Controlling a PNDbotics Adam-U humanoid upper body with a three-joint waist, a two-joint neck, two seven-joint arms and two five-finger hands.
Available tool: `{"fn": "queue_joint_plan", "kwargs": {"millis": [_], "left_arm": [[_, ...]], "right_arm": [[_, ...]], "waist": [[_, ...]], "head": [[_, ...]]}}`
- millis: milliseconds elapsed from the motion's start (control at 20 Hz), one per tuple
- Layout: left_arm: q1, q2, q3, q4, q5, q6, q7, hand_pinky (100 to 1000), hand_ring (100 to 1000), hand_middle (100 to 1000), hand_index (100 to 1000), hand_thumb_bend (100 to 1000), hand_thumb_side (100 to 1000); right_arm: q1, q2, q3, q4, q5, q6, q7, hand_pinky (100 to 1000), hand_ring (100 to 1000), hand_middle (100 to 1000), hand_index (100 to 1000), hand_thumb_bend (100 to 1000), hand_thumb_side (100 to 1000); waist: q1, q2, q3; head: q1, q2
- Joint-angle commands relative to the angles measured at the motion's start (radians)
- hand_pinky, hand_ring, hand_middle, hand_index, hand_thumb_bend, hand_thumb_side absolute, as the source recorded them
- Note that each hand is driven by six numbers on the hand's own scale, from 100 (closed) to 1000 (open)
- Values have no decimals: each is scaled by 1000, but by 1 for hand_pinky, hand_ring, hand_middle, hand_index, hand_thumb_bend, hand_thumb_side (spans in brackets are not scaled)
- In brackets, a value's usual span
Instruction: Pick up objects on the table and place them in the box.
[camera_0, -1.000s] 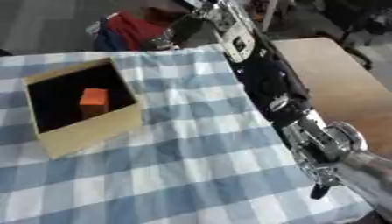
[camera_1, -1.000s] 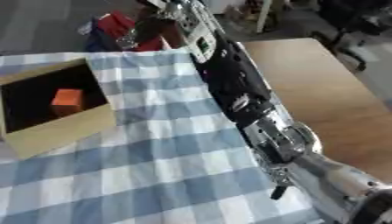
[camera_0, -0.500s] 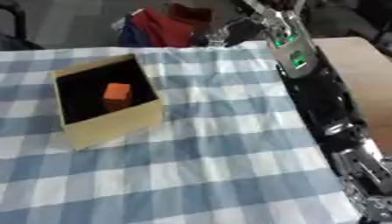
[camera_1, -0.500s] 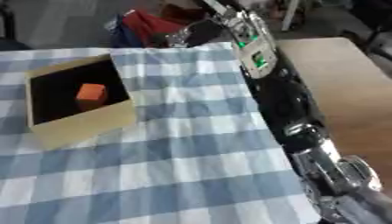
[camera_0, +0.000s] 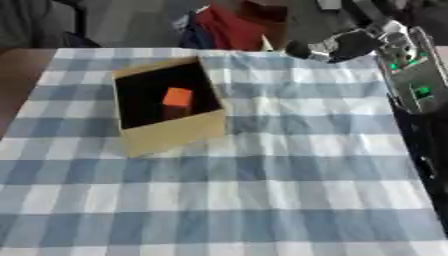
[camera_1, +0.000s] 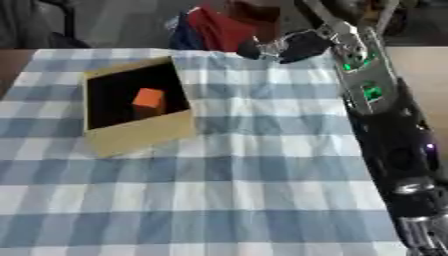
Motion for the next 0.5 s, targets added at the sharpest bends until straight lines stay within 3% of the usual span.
{"fn": "queue_joint_plan", "kwargs": {"millis": [50, 500], "left_arm": [[5, 9, 14, -20, -10, 13, 2, 671, 695, 689, 795, 100, 517], [28, 15, 26, -20, -25, 43, -2, 679, 705, 690, 794, 100, 517]], "right_arm": [[-5, 4, -2, -28, -13, 5, 11, 795, 813, 931, 1000, 689, 601], [22, 39, 11, -23, -33, 4, 30, 794, 813, 930, 1000, 682, 601]], "waist": [[3, -25, -12], [10, -48, -78]], "head": [[17, 31], [19, 86]]}}
